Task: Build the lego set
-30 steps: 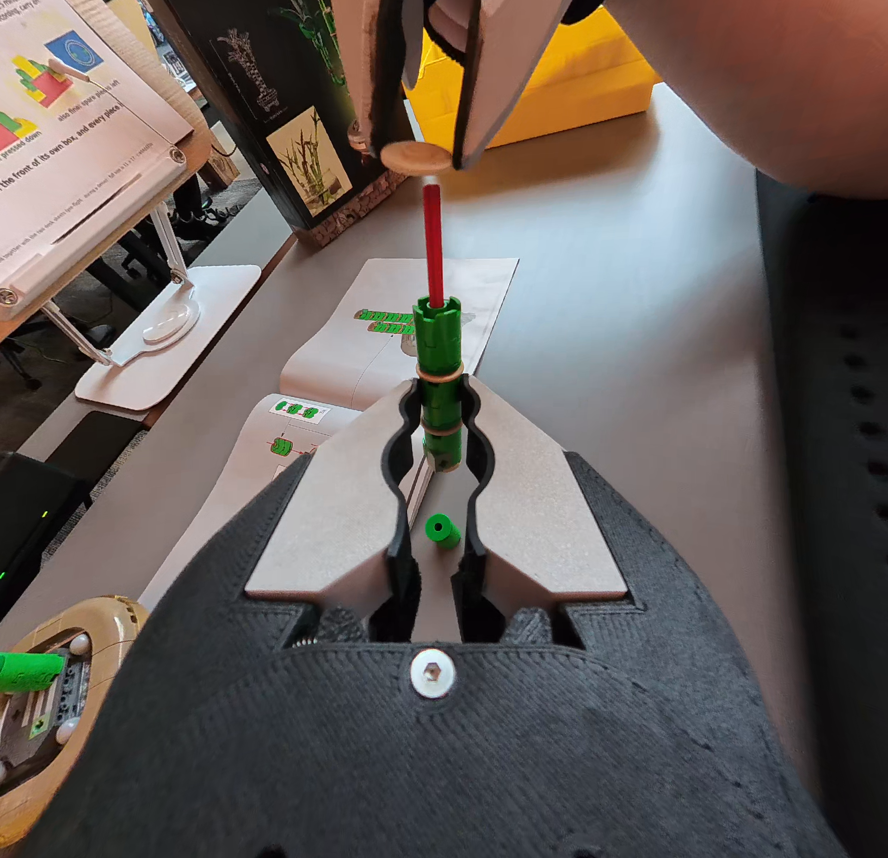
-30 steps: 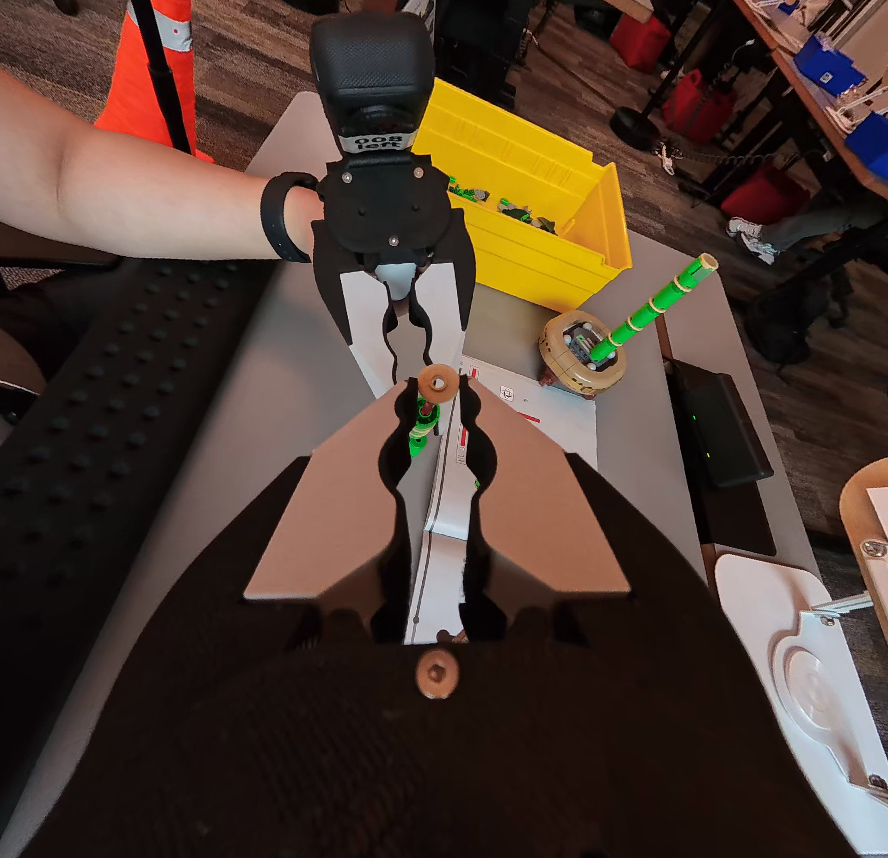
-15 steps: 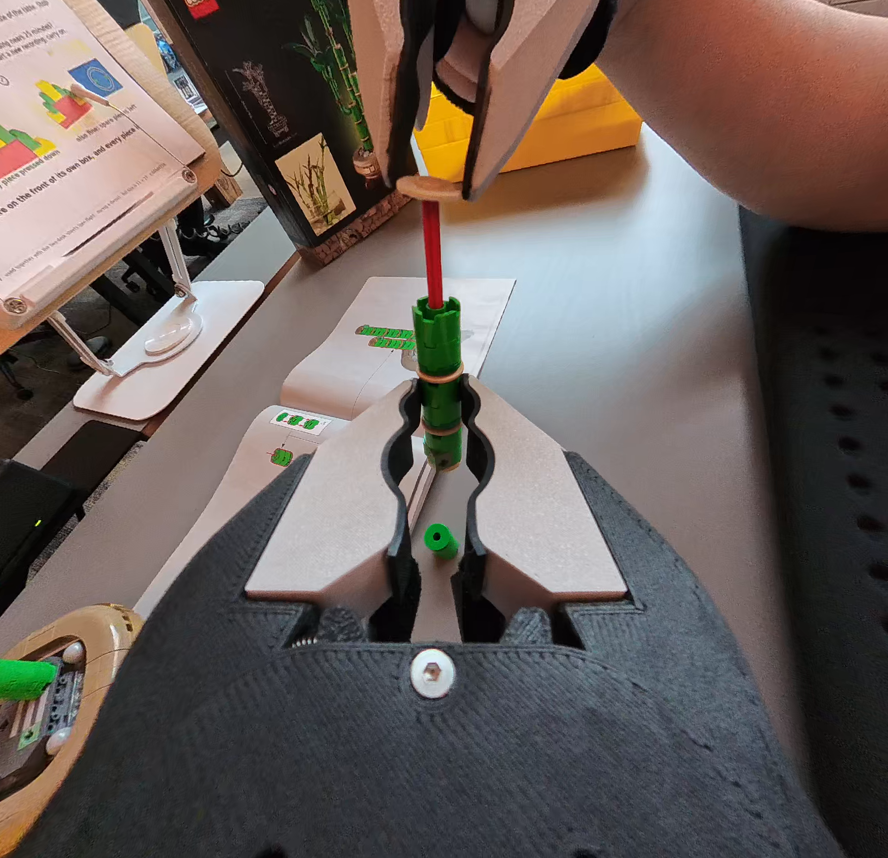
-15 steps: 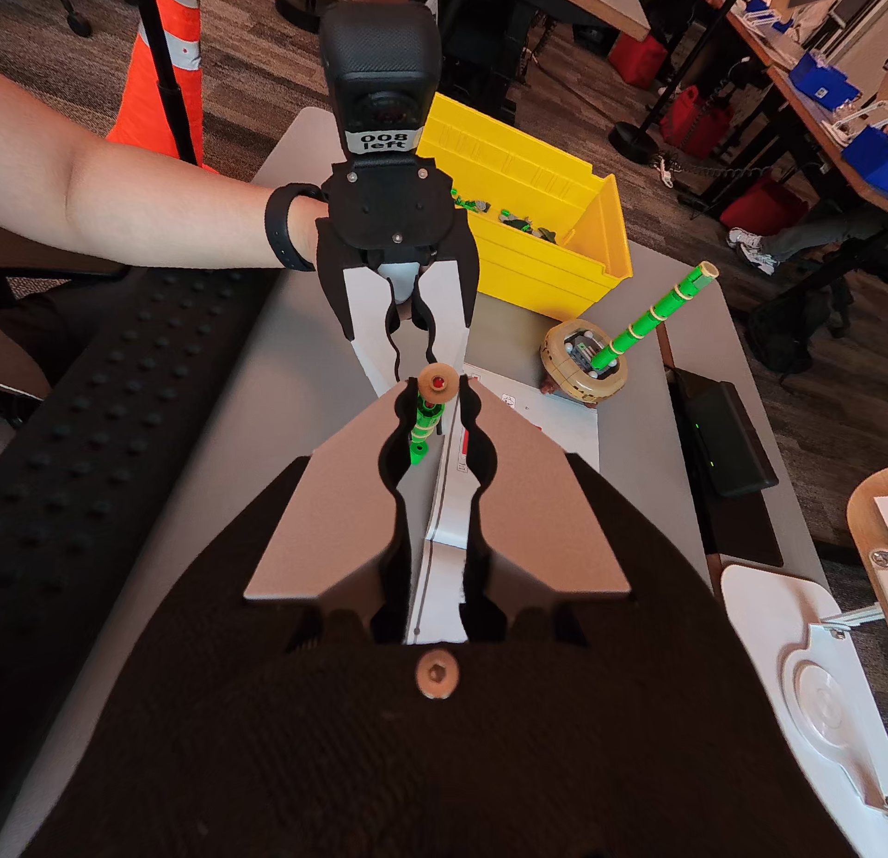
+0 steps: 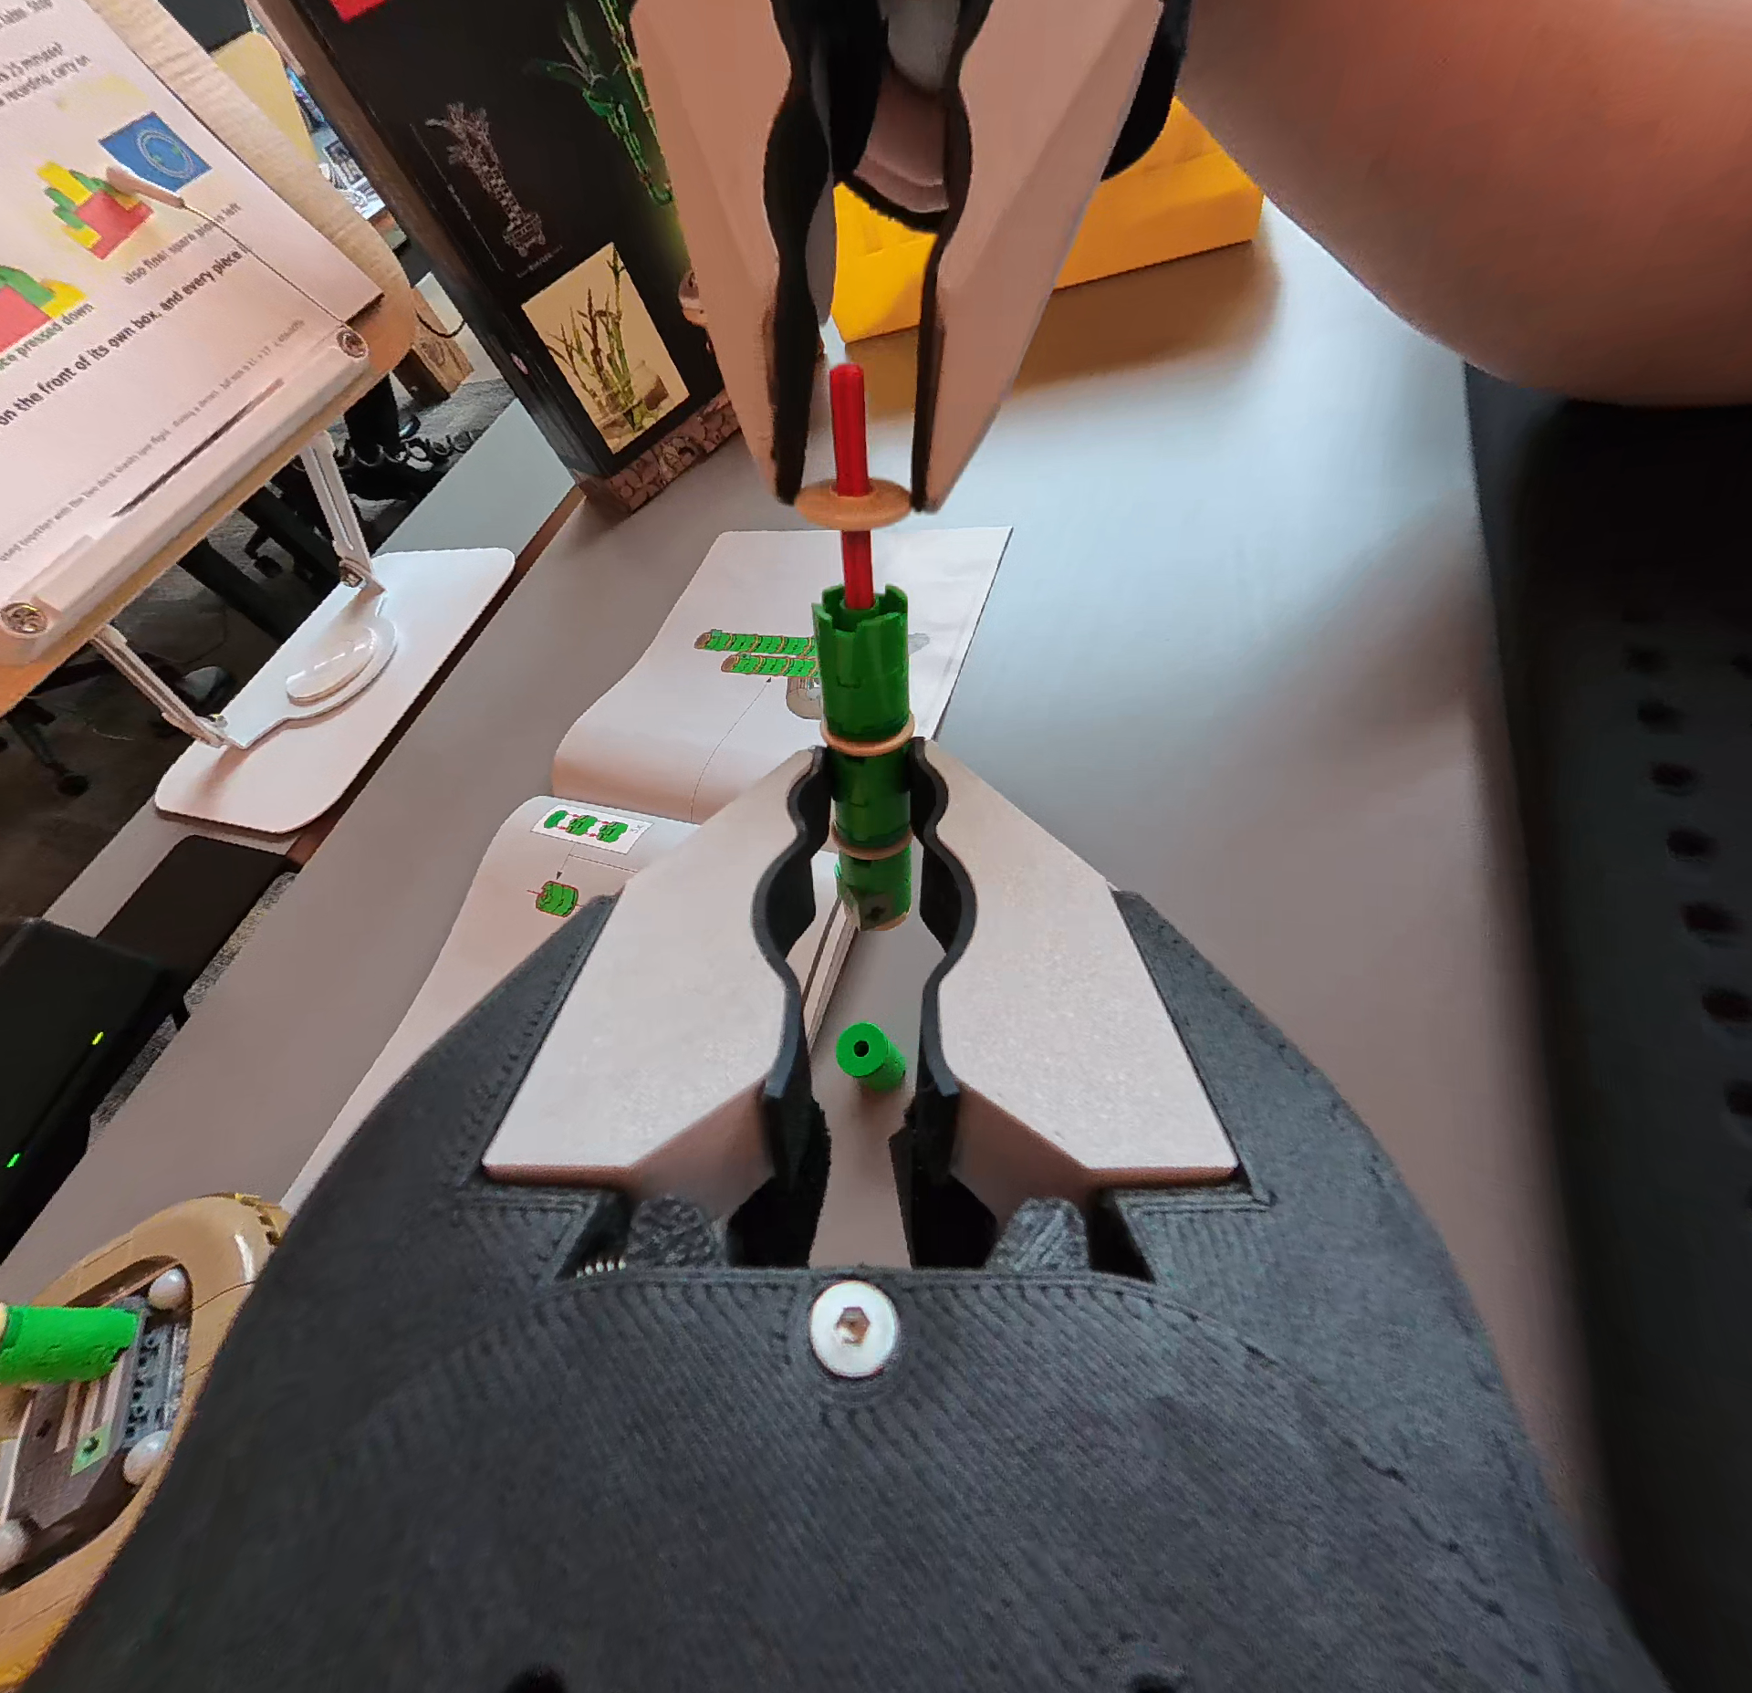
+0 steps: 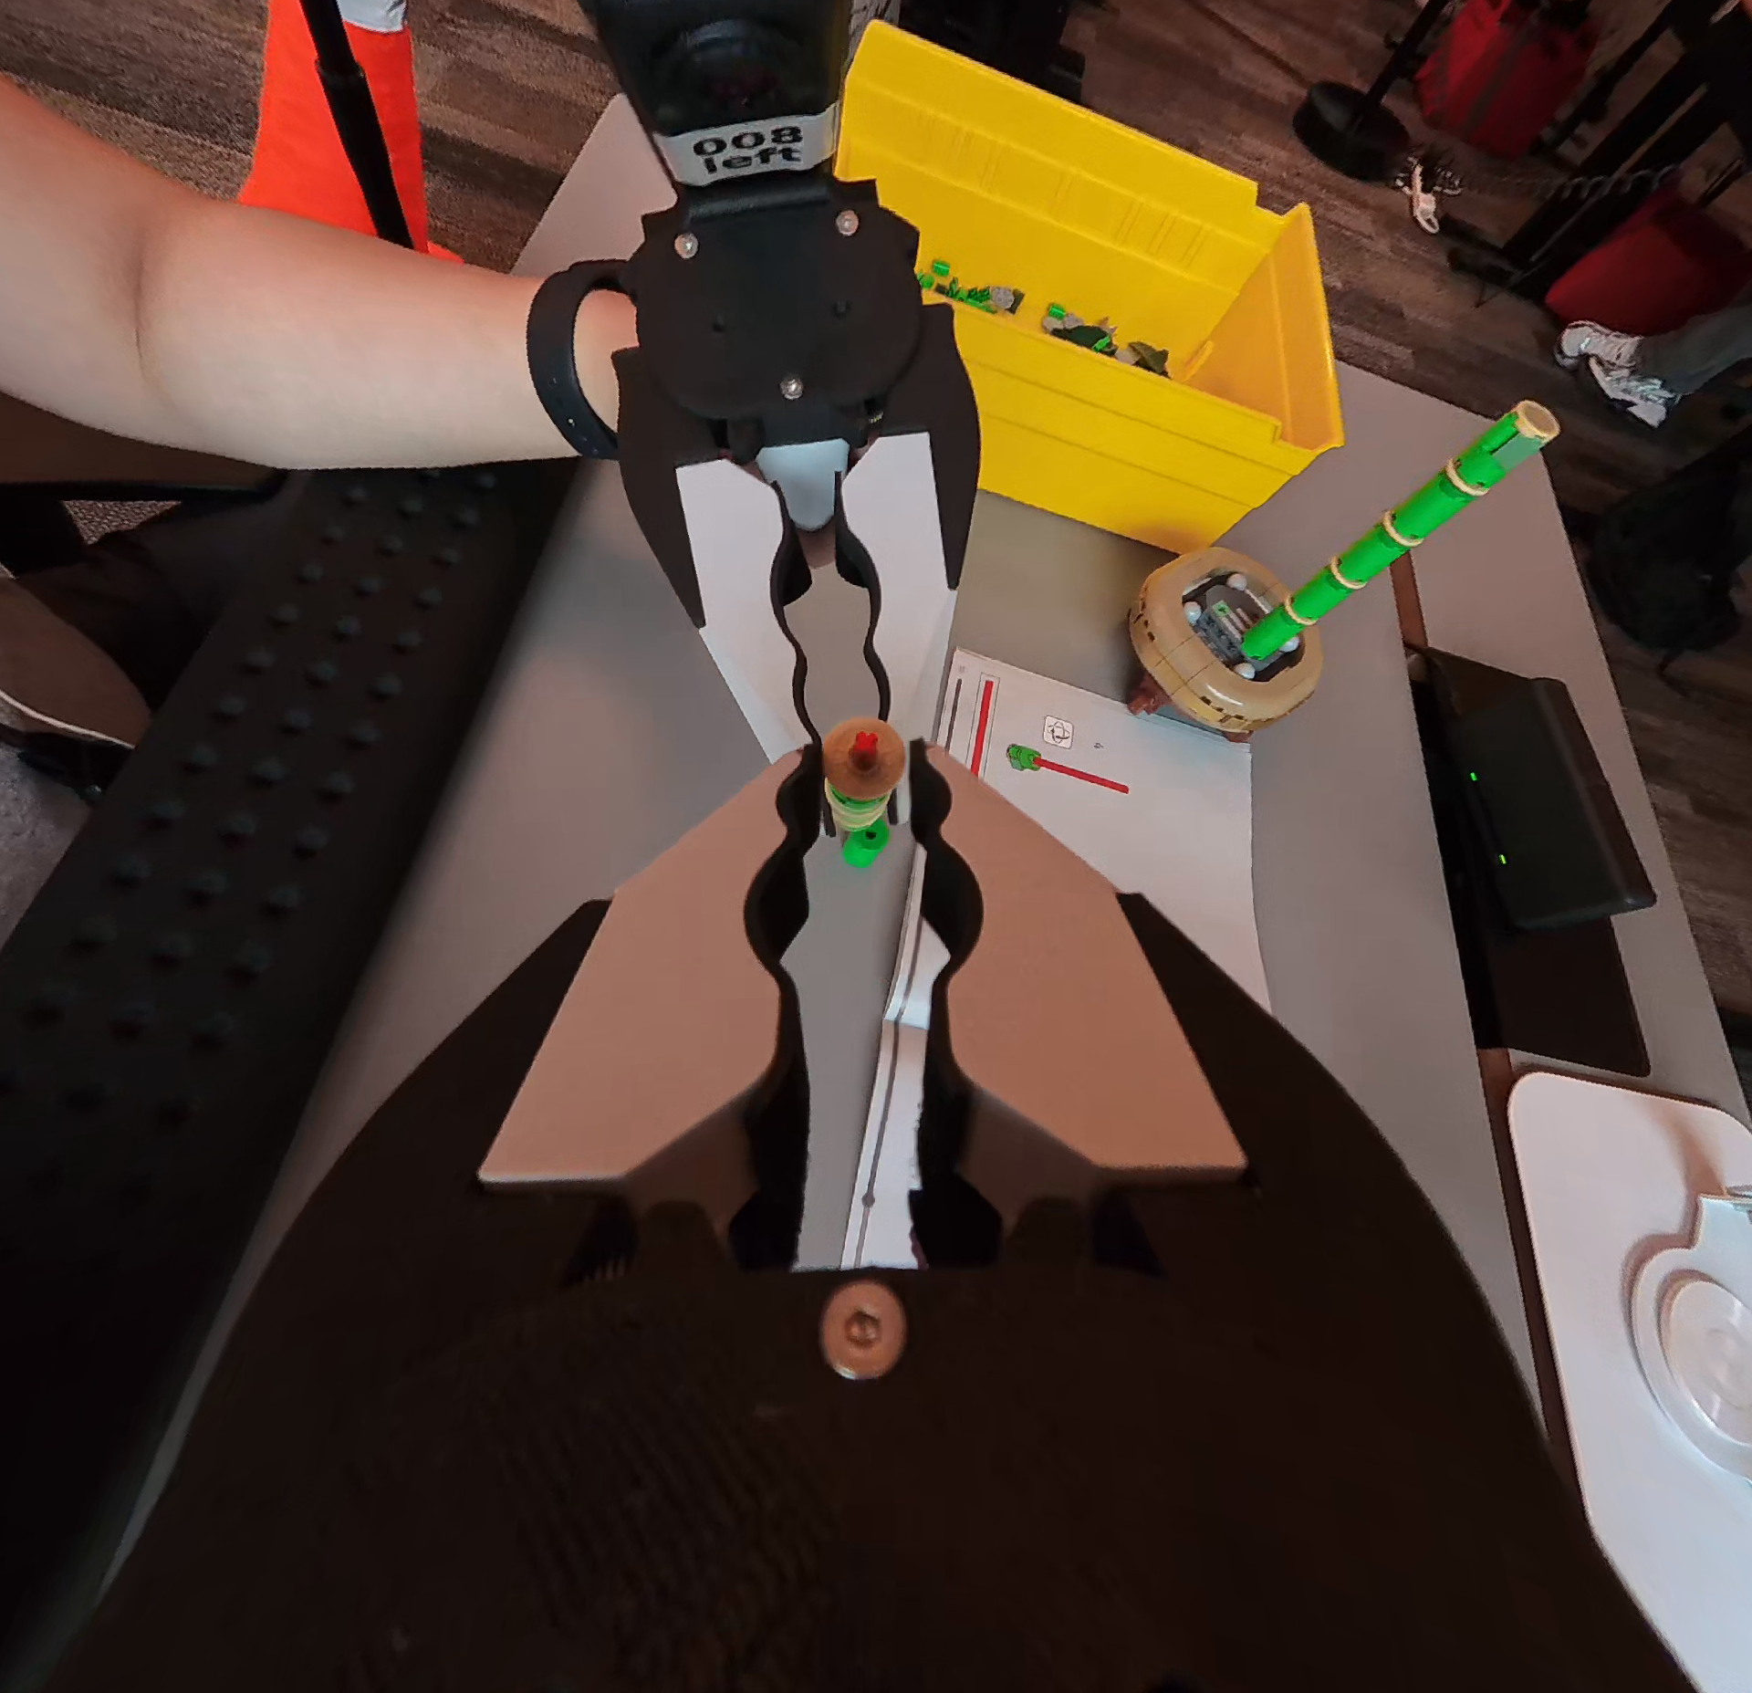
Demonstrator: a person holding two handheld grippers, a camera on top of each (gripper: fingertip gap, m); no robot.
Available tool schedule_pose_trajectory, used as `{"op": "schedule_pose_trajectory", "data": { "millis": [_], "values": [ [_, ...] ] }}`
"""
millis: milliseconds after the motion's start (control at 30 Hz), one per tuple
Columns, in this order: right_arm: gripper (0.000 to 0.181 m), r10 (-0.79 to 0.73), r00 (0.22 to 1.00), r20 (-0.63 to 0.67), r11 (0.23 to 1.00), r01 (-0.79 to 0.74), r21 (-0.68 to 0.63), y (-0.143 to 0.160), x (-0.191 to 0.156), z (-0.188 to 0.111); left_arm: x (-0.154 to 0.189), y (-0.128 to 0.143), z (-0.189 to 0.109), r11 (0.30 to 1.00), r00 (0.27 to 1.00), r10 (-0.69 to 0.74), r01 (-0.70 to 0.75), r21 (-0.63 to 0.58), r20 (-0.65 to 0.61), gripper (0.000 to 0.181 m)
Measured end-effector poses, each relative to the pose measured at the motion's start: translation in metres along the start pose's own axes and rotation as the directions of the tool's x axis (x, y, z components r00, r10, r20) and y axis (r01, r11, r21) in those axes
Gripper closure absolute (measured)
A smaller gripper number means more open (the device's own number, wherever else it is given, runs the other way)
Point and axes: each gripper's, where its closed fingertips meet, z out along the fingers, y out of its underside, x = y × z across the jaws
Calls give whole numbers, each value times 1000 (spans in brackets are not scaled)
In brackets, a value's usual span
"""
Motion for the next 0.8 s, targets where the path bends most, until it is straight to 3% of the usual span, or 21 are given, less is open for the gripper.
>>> {"op": "schedule_pose_trajectory", "data": {
  "millis": [67, 133, 267, 500, 800],
  "values": [
    [145, 11, 999, -37, 999, -9, 33, -5, 7, -1, 0, -2, -1, 1000, 1000, -10, 10, 13, -6, 167],
    [138, 23, 998, -54, 998, -19, 67, -11, 10, -6, -1, -5, -3, 999, 1000, -24, 24, 30, -7, 167],
    [143, 30, 995, -90, 993, -20, 118, -15, 17, -25, -17, -10, -13, 986, 990, -137, 135, 95, 21, 167],
    [148, 59, 982, -181, 986, -29, 165, -11, 34, -59, -51, -9, -38, 898, 920, -392, 382, 221, 6, 167],
    [152, 80, 968, -238, 977, -28, 213, -1, 50, -72, -49, 3, -29, 898, 909, -417, 411, 155, 9, 167]
  ]
}}
